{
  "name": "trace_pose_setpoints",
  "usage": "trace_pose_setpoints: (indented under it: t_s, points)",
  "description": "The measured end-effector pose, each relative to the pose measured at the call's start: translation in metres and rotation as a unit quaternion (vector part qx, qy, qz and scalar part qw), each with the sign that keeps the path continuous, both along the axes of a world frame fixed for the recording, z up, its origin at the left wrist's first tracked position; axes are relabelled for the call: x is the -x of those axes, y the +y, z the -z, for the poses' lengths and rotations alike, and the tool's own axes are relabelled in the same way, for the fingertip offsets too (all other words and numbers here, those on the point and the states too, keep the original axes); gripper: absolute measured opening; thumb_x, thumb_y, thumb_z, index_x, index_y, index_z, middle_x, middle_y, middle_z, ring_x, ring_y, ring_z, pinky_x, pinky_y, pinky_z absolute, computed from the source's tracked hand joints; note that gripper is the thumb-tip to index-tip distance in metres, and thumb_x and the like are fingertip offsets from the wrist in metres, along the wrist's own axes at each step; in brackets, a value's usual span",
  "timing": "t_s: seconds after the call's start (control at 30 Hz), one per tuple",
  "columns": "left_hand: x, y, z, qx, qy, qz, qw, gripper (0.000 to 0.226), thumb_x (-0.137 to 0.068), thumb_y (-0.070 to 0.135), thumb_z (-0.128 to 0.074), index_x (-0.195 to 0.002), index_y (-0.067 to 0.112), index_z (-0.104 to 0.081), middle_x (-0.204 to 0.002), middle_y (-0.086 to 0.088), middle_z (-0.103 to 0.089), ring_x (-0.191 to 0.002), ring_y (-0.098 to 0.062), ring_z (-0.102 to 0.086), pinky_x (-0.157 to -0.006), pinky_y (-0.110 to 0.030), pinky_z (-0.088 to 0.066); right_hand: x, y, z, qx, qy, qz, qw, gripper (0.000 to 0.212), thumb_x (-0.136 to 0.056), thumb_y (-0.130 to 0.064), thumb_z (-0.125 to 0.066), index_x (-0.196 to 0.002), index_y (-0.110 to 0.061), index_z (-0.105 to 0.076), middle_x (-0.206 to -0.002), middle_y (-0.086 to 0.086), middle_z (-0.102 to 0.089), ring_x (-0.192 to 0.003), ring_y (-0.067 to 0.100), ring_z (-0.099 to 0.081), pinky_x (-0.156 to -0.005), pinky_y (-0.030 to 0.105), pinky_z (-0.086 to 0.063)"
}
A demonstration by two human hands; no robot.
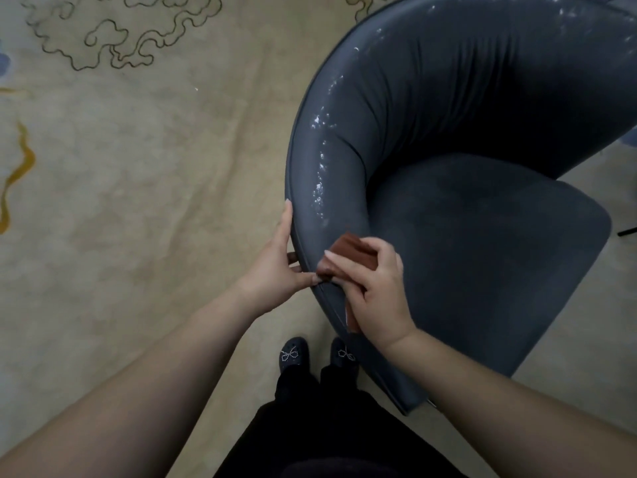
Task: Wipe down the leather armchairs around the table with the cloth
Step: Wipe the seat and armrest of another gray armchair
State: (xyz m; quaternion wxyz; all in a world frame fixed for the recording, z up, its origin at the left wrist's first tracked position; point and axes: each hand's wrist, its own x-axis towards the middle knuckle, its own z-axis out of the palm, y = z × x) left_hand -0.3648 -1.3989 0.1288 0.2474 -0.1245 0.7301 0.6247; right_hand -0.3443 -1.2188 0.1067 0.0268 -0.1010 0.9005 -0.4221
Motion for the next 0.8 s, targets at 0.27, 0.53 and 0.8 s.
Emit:
trace_pose_setpoints:
  t_s: [0.27,0.53,0.8]
  points:
    - [0.000,-0.004,0.009,0.000,-0.012,0.004,1.000,0.127,-0.073,-0.010,-0.074,-0.144,0.054,0.010,-0.147,0.012,-0.034,-0.103,-0.012,-0.066,-0.073,-0.028,-0.056,0.054,-0.024,-0.003,-0.016,0.043,0.009,0.999,0.037,-0.081,-0.016,-0.074,-0.113,-0.034,-0.071,-0.132,0.011,-0.048,-0.118,0.036,-0.041,-0.104,0.044,-0.038]
    - [0.006,0.000,0.008,0.062,-0.015,0.004,0.998,0.131,-0.072,-0.006,-0.077,-0.141,0.057,0.014,-0.141,0.018,-0.037,-0.107,-0.016,-0.062,-0.084,-0.042,-0.057,0.083,-0.038,-0.006,-0.045,0.084,-0.014,0.995,0.028,-0.083,-0.026,-0.073,-0.110,-0.036,-0.073,-0.131,0.011,-0.051,-0.116,0.037,-0.045,-0.097,0.049,-0.041]
    - [0.004,-0.002,0.012,0.038,-0.013,-0.021,0.999,0.125,-0.073,-0.002,-0.076,-0.140,0.063,0.007,-0.124,0.014,-0.058,-0.092,-0.012,-0.069,-0.080,-0.038,-0.058,0.066,-0.027,0.001,-0.015,0.052,0.002,0.999,0.040,-0.081,-0.011,-0.074,-0.114,-0.033,-0.071,-0.132,0.013,-0.046,-0.117,0.035,-0.039,-0.104,0.033,-0.032]
